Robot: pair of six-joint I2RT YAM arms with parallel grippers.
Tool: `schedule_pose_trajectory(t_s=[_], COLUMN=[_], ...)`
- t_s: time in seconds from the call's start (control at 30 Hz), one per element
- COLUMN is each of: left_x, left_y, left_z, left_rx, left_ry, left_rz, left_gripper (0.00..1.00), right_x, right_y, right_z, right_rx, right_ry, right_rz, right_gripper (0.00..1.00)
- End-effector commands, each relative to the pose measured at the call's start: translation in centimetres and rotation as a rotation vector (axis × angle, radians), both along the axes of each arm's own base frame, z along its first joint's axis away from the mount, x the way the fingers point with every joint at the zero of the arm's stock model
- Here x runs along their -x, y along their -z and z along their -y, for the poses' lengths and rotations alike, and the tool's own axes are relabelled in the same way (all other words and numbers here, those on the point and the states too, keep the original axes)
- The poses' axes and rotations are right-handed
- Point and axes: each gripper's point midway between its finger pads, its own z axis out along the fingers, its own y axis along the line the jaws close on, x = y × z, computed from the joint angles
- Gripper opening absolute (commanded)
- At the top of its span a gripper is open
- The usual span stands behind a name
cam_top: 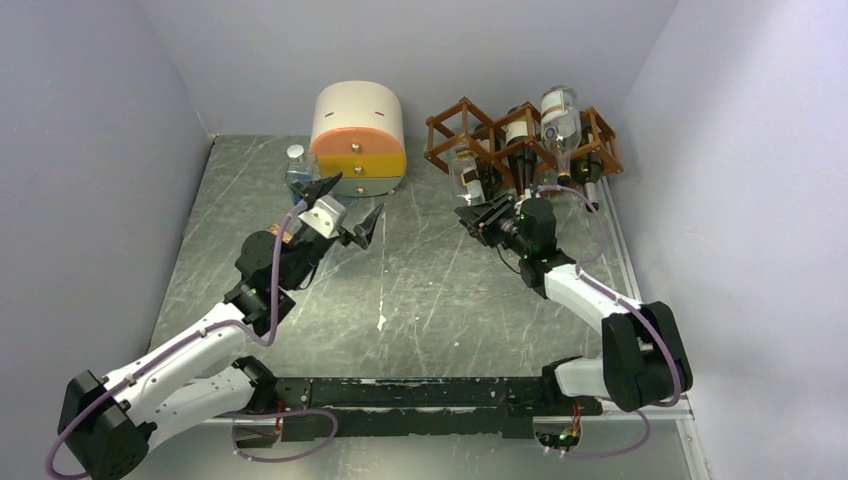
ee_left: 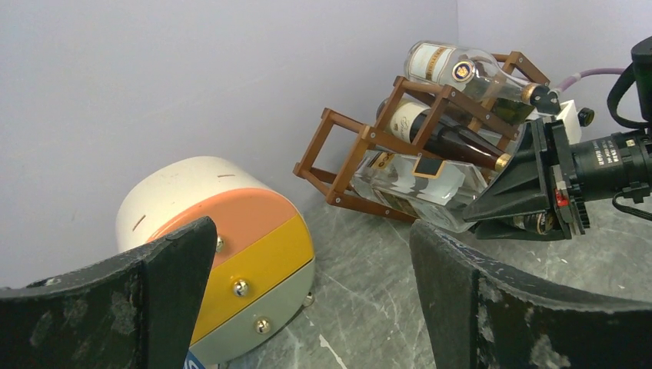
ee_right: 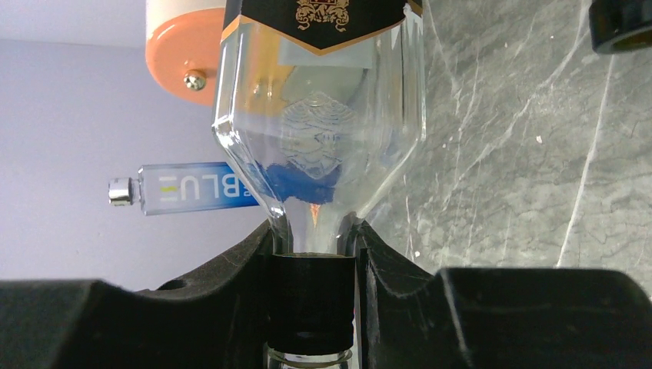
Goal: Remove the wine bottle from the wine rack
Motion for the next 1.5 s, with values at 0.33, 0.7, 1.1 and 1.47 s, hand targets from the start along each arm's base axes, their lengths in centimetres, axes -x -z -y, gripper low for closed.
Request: schedule_pose_trajectory(t_s=[0.33,0.7,1.1,1.47], left_x=[0.6,0.8,4.4,6.3], left_y=[-0.8,-0.2,3.1,10.5], left_z=[1.3,2.2,7.4,11.2], left_rx=[-0.007,-0.032,-0.223,-0.578], left_ry=[0.061,0.092,0.337,0.371], left_rz=[0.018,0.010,0.108,0.193], left_gripper=[0.99,0.99,0.93,0.93], right_x=[3.2,5.9,10.0,13.5], right_y=[-8.0,-7.6,-6.6,-6.5], right_z=[0.0,0.6,-0.3,-1.2], right_rx=[-0.096,-0.088,-0.049,0.013], right_ry=[-0.053,-0.070,-0.221,-0.414], right_rz=[0.254,0.217,0.118,0.072], right_gripper=[0.00,0.00,0.00,0.00])
